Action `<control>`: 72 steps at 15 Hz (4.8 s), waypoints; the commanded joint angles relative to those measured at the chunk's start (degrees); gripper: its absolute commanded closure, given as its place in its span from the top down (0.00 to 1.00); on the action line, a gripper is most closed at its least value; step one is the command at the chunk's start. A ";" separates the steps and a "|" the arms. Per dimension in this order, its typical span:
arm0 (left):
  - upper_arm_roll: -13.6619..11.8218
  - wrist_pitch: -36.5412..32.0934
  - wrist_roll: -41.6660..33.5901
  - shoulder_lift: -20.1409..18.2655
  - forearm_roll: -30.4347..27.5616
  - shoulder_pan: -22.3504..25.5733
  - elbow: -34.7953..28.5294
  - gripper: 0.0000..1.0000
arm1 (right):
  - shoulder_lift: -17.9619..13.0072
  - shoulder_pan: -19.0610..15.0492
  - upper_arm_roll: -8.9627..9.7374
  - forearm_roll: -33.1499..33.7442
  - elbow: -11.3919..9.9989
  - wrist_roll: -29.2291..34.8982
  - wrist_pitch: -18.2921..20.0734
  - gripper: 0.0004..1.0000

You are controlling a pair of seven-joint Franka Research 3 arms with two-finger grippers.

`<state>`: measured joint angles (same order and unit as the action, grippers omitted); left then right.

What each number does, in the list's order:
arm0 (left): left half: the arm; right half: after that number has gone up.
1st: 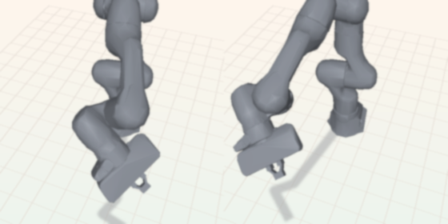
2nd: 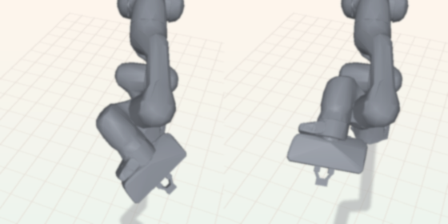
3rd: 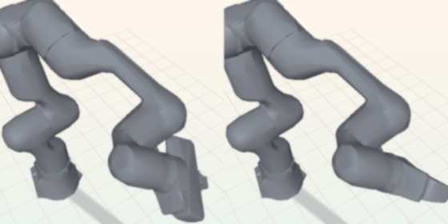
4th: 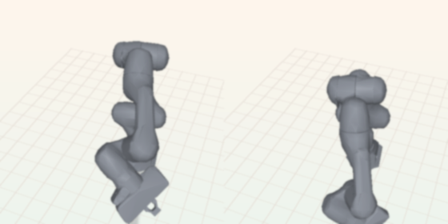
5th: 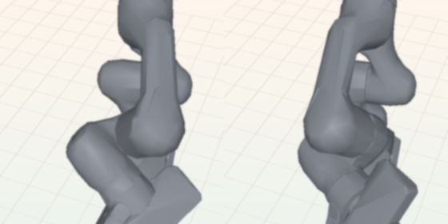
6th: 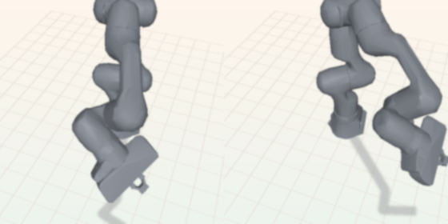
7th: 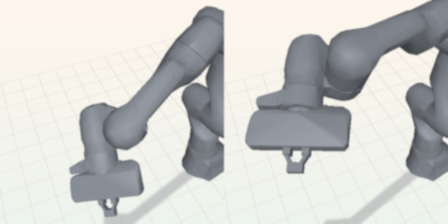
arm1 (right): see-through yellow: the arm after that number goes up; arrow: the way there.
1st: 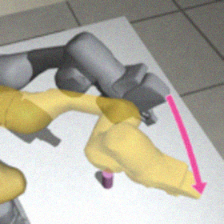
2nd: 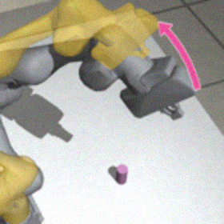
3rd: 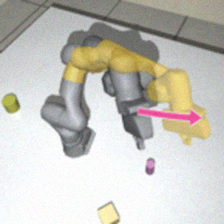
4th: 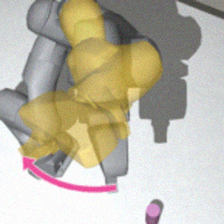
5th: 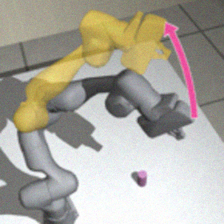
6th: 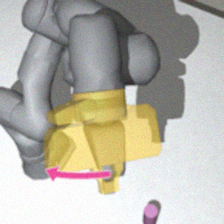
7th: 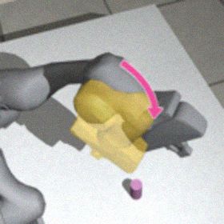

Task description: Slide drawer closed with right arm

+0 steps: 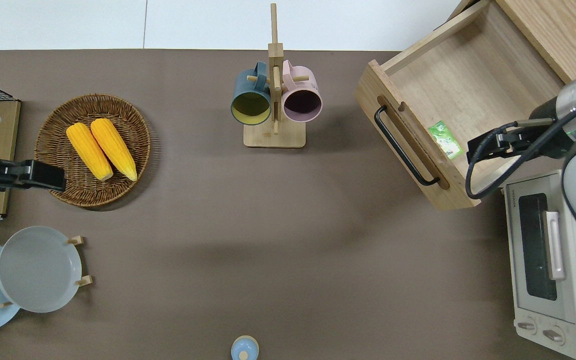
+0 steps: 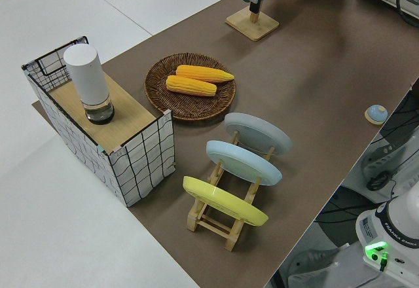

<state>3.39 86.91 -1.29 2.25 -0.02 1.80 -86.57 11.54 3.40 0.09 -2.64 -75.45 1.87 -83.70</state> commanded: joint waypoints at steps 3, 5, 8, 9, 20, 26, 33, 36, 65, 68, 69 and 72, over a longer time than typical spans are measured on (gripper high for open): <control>0.39 -1.13 -0.56 0.65 0.98 0.31 1.40 0.99 | -0.55 -2.00 0.61 0.88 0.04 -1.61 0.47 0.99; 0.39 -1.13 -0.56 0.65 0.98 0.31 1.40 0.99 | -0.46 -1.82 0.61 0.97 -0.05 -1.70 0.56 0.99; 0.39 -1.13 -0.56 0.65 0.98 0.31 1.40 0.99 | -0.46 -1.91 0.61 0.97 -0.05 -1.70 0.56 0.99; 0.39 -1.13 -0.56 0.65 0.98 0.31 1.40 0.99 | -0.46 -1.82 0.61 0.97 -0.05 -1.70 0.56 0.99; 0.39 -1.13 -0.56 0.65 0.98 0.31 1.40 0.99 | -0.46 -1.29 0.70 2.11 -0.05 -2.58 0.47 0.88; 0.39 -1.13 -0.56 0.65 0.98 0.31 1.40 0.99 | -0.46 -1.29 1.05 5.89 -0.05 -7.76 0.03 0.73; 0.39 -1.13 -0.56 0.65 0.98 0.31 1.40 0.99 | -0.55 -1.38 0.97 5.81 -0.05 -7.85 0.38 0.00; 0.39 -1.13 -0.56 0.74 0.98 0.31 1.49 0.99 | -0.46 -1.47 1.05 5.81 -0.05 -7.94 0.47 0.00; 0.39 -1.13 -0.56 0.65 0.98 0.31 1.40 0.99 | 3.76 21.03 1.58 6.78 0.23 49.60 -4.26 0.00; 0.39 -1.13 -0.56 0.65 0.98 0.31 1.40 0.99 | 4.02 20.86 1.49 6.51 -3.64 55.68 -7.70 0.00; 0.39 -1.13 -0.56 0.65 0.98 0.31 1.40 0.99 | 4.19 20.68 1.49 6.34 -4.34 57.35 -8.40 0.00; 0.39 -1.13 -0.56 0.65 0.98 0.31 1.40 0.99 | 4.28 19.81 1.41 4.50 -6.63 62.88 -10.69 0.00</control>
<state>3.39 86.91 -1.29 2.25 -0.02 1.80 -86.57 16.69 24.34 1.34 3.83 -78.86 59.16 -91.37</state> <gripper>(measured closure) 0.004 0.991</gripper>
